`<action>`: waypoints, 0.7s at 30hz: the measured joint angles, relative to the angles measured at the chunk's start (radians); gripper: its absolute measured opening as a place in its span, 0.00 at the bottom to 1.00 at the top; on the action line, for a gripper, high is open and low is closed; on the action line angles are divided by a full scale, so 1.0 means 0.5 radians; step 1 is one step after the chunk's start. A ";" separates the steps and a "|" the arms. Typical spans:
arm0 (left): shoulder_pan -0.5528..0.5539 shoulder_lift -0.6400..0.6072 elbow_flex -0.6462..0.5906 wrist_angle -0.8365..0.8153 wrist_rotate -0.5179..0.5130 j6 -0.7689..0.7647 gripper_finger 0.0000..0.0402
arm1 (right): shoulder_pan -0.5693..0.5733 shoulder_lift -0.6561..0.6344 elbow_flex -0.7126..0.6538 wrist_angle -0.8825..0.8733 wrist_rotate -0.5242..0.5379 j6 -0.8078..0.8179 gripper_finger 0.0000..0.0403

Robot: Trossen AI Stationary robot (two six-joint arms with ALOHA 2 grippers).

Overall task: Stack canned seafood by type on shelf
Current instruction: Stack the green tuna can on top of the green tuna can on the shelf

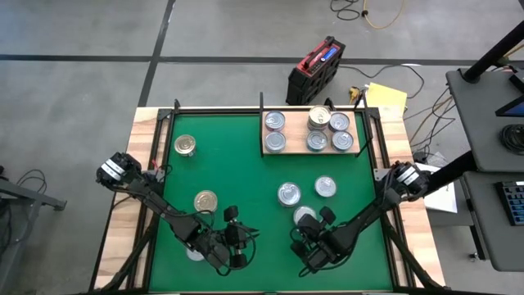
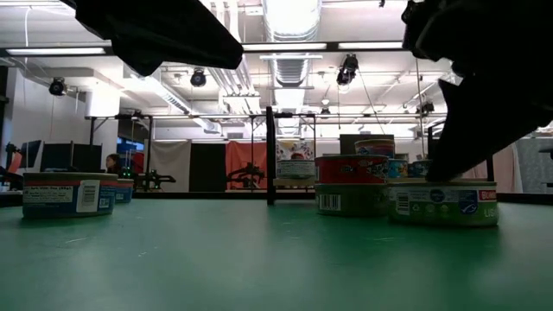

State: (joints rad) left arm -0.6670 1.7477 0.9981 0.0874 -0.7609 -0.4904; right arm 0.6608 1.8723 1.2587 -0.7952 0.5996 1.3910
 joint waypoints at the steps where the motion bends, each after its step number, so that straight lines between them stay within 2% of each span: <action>1: 0.000 0.000 0.000 0.002 0.000 0.001 0.09 | -0.001 0.004 0.002 0.002 0.005 0.004 0.03; 4: 0.000 0.000 -0.001 0.007 0.000 0.007 0.09 | -0.001 0.005 0.016 0.019 -0.013 -0.034 0.03; 13: 0.000 0.000 -0.001 0.023 0.000 0.011 0.09 | -0.039 0.008 0.017 0.495 -0.093 -0.372 0.03; 16: 0.000 0.000 -0.001 0.027 0.000 0.011 0.09 | -0.040 0.003 0.021 0.620 -0.047 -0.492 0.03; 21: 0.000 0.000 -0.001 0.059 0.001 0.012 0.09 | -0.036 -0.032 0.076 0.588 0.028 -0.570 0.03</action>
State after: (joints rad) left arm -0.6670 1.7477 0.9977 0.1171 -0.7605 -0.4846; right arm 0.6428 1.8562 1.2969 -0.5014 0.6135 1.1062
